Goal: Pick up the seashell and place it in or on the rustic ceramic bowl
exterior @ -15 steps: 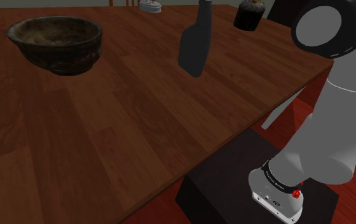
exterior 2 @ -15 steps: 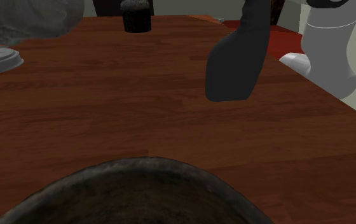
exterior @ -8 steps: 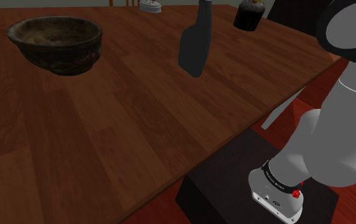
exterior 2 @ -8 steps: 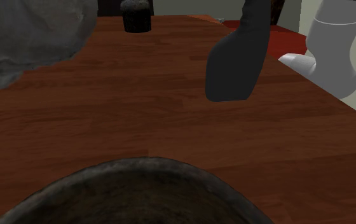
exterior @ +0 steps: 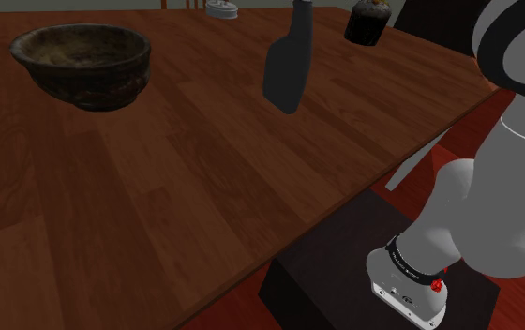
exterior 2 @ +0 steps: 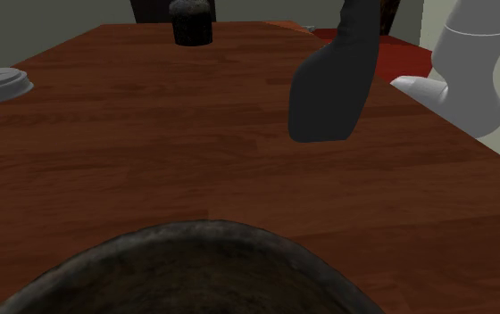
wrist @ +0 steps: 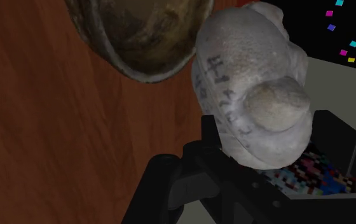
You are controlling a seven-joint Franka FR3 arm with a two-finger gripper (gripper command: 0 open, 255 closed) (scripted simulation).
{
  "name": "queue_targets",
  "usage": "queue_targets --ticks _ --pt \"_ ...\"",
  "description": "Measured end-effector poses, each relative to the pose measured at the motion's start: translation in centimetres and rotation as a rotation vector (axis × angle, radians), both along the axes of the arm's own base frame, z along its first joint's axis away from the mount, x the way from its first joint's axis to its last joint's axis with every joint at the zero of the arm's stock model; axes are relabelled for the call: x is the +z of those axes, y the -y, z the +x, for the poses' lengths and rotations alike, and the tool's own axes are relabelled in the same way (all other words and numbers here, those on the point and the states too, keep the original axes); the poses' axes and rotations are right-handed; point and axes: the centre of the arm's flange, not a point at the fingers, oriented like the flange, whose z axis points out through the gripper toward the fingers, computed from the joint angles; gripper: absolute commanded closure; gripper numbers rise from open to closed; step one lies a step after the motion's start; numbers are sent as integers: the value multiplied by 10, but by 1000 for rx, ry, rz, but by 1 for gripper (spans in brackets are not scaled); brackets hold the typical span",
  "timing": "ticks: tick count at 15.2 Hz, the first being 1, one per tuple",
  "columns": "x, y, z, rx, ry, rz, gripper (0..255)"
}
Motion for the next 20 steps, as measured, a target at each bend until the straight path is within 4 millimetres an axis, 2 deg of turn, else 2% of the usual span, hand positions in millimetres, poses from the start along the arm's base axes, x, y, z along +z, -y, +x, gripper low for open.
queue_targets --ticks 3,5,20 --pt "2 -39 -12 0 0 0 255" --pt "-2 -49 -13 0 0 1 255" --pt "-78 -51 -14 -2 1 2 255"
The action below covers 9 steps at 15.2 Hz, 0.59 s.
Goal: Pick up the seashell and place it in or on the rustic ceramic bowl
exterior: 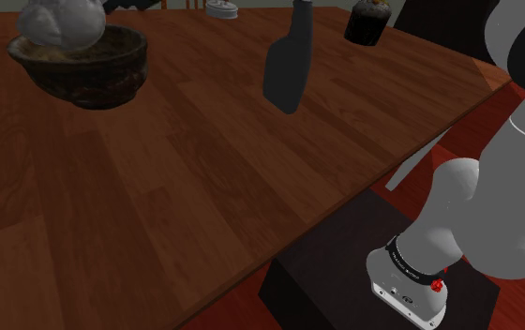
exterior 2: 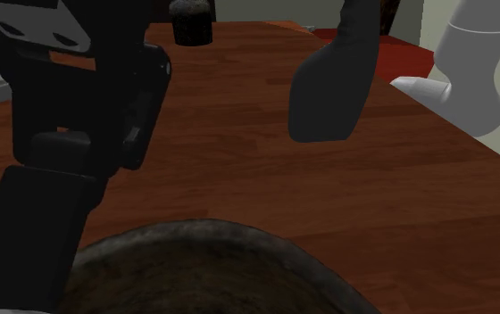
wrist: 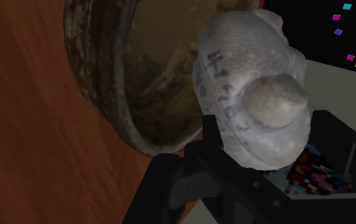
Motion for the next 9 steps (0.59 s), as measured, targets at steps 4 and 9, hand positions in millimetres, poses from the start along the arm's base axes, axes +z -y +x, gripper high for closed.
queue_targets --ticks 4,9 --pt "-5 0 0 0 1 0 255" --pt "-6 0 0 0 0 0 0"
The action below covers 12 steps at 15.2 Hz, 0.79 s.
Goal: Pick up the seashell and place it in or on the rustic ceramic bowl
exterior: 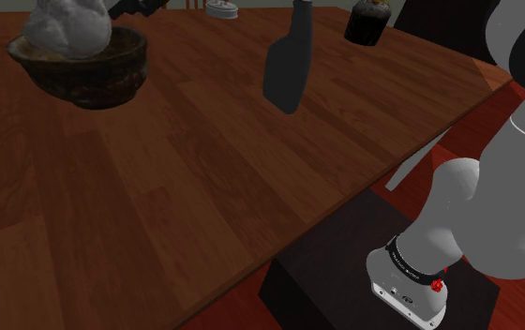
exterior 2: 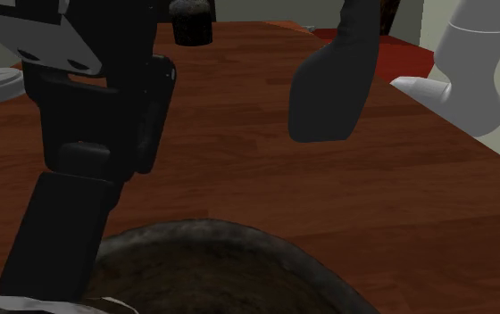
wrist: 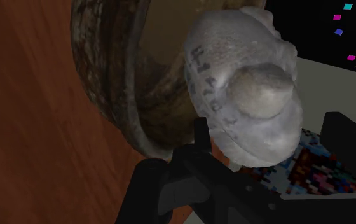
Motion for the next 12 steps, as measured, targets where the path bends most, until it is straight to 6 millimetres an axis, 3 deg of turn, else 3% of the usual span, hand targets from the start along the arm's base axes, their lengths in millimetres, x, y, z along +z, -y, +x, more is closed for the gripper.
queue_targets --ticks 5,9,12 --pt "0 0 0 0 0 0 0" --pt "21 30 -8 0 1 0 0" --pt "28 37 -13 0 0 0 0"
